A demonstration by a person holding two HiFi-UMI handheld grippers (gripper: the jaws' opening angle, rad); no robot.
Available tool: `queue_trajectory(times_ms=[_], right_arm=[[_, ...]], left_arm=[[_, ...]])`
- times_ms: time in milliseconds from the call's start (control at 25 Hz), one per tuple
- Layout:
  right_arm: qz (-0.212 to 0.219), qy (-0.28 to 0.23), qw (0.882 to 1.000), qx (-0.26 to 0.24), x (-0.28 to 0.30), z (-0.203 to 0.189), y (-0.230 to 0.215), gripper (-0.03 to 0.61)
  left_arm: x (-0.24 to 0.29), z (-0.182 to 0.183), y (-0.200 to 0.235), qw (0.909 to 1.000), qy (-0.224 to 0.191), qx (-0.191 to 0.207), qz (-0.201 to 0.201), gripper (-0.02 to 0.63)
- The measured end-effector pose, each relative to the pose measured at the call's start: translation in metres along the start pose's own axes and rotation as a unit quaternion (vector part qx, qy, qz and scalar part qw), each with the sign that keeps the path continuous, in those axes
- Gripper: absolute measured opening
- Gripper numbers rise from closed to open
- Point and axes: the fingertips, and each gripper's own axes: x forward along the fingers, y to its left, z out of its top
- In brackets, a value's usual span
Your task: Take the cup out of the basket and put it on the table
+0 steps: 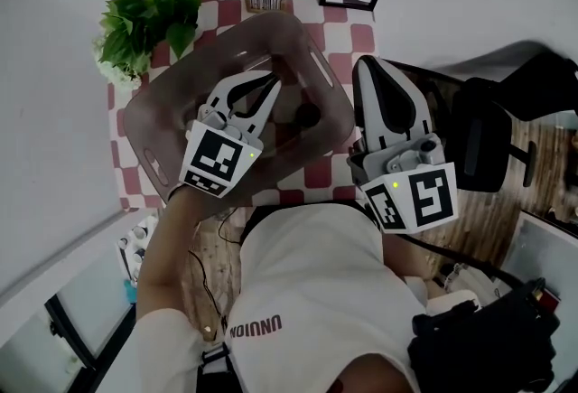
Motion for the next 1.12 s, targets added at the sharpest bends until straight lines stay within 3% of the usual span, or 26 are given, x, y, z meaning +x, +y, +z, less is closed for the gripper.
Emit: queue_trajectory(times_ms=[200,440,720,920,1120], right_arm=[[0.0,0.004,1.0,-0.002,0.001,-0.003,0.004,0.018],[-0.012,0.007,1.0,-0.013,-0.001,-0.002,0.006,0.018],[-0.027,0.008,0.999,-0.019,-0.005,-0.001,0.002,0.018],[-0.031,0.009,0.999,-0.02,-0.006,-0.003,0.003,0.018],[-0.036,0.01,0.999,-0.018,-0.008,-0.004,0.002,0.018]], left_arm=[[0.01,-0.013,-0.015,0.9965,-0.023,-0.03,-0.075,0.014],[0.022,-0.049,-0.032,0.9878,0.016,-0.035,-0.151,0.102],[0.037,-0.094,-0.056,0.9805,0.073,-0.005,-0.182,0.127],[0.039,-0.117,-0.08,0.9696,0.093,-0.014,-0.226,0.146],[0.04,-0.141,-0.083,0.9664,0.123,-0.004,-0.226,0.146]])
